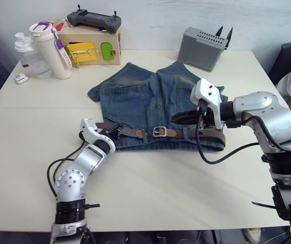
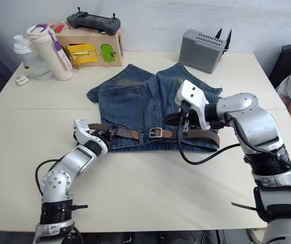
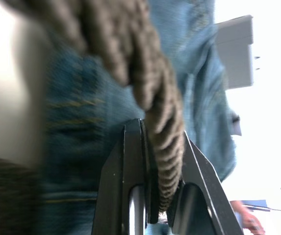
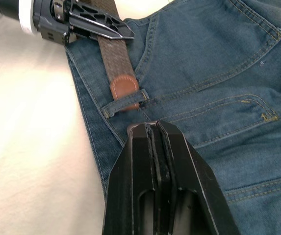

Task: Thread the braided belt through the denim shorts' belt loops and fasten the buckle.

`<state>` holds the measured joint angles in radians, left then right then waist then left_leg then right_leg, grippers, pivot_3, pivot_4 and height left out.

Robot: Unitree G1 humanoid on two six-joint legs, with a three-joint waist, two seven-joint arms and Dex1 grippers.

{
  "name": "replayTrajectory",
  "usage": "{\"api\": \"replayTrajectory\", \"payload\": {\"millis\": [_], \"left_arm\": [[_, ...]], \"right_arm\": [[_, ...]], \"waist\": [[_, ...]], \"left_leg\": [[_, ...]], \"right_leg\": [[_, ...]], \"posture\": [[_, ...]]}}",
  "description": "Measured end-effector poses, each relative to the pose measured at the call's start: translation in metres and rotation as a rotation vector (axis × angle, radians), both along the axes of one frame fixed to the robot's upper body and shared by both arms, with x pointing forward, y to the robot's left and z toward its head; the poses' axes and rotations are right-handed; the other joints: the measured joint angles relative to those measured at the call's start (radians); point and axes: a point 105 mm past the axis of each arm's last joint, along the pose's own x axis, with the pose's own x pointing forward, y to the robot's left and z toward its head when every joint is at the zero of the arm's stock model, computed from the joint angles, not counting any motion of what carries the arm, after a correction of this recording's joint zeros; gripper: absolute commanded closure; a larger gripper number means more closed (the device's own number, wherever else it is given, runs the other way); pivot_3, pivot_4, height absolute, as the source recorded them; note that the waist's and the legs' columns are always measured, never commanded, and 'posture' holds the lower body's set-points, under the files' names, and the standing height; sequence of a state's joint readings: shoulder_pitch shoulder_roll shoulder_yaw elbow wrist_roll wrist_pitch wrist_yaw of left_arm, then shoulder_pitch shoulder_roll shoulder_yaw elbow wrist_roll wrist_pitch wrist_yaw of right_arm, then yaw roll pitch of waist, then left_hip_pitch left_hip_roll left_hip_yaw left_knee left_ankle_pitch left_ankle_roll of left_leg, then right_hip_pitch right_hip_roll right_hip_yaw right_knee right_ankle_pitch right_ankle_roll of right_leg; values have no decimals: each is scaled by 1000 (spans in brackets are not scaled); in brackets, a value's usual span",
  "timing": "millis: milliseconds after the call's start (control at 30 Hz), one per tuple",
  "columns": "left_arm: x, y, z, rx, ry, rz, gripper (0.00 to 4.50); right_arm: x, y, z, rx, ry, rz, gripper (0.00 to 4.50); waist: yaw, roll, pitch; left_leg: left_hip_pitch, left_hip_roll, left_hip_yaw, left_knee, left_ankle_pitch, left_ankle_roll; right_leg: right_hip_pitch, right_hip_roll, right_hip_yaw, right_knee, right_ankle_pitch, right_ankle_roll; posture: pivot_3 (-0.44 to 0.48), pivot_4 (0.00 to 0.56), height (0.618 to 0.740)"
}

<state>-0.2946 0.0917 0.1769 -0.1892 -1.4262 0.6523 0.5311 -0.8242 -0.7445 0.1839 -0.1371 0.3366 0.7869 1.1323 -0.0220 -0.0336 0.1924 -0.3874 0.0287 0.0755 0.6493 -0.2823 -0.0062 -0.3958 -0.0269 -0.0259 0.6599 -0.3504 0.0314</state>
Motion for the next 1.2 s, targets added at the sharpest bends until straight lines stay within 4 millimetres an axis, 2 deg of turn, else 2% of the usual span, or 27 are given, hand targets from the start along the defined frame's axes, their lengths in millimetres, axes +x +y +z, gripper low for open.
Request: {"api": "replayTrajectory", "payload": {"millis": [200, 333, 533, 667, 800, 1000, 1167, 1200], "left_arm": [[0, -13, 1, -82, -14, -8, 4500], [3, -17, -15, -59, 28, 3, 4500], [6, -28, -23, 82, 44, -41, 4500], [11, -35, -28, 133, 63, -59, 4500], [17, -49, -29, 211, 51, -110, 4500], [22, -62, -29, 328, 7, -188, 4500], [21, -76, -30, 429, -39, -272, 4500], [21, -78, -30, 441, -44, -284, 4500]], "right_arm": [[-2, -5, 2, -23, -1, -29, 4440], [-12, -9, 3, -71, -25, -31, 4440], [-26, -4, -19, -104, -10, -11, 4440], [-27, 0, -22, -108, -44, -22, 4440], [-24, 4, -37, -163, -122, -22, 4440], [-22, 15, -57, -232, -283, 37, 4440], [-15, 11, -70, -301, -421, 56, 4440], [-13, 10, -70, -305, -448, 57, 3827]], "waist": [[10, 0, 0], [21, 0, 0], [29, 1, 0], [33, 3, -2], [52, 5, -3], [54, 5, -3], [59, 5, -3], [59, 5, -3]], "left_leg": [[0, 0, 0, 0, 0, 0], [0, 0, 0, 0, 0, 0], [2, -1, -1, 1, 0, 2], [3, -3, -2, 1, 1, 3], [2, -6, -4, 1, 1, 4], [1, -11, -7, -1, 3, 7], [1, -15, -14, 0, 4, 9], [1, -15, -16, -1, 4, 9]], "right_leg": [[0, 0, 0, 0, 0, 0], [0, 0, 0, -1, 0, 0], [3, 0, 0, -2, 1, 3], [5, -2, 0, -2, 4, 4], [6, -3, 0, -3, 5, 6], [7, -11, -6, -5, 6, 9], [14, -16, -15, -11, 7, 11], [16, -16, -17, -14, 7, 12]], "posture": [[0, 150, 736], [0, 150, 736], [0, 150, 736], [0, 150, 736], [0, 150, 736], [0, 150, 736], [0, 150, 736], [0, 150, 736]]}}
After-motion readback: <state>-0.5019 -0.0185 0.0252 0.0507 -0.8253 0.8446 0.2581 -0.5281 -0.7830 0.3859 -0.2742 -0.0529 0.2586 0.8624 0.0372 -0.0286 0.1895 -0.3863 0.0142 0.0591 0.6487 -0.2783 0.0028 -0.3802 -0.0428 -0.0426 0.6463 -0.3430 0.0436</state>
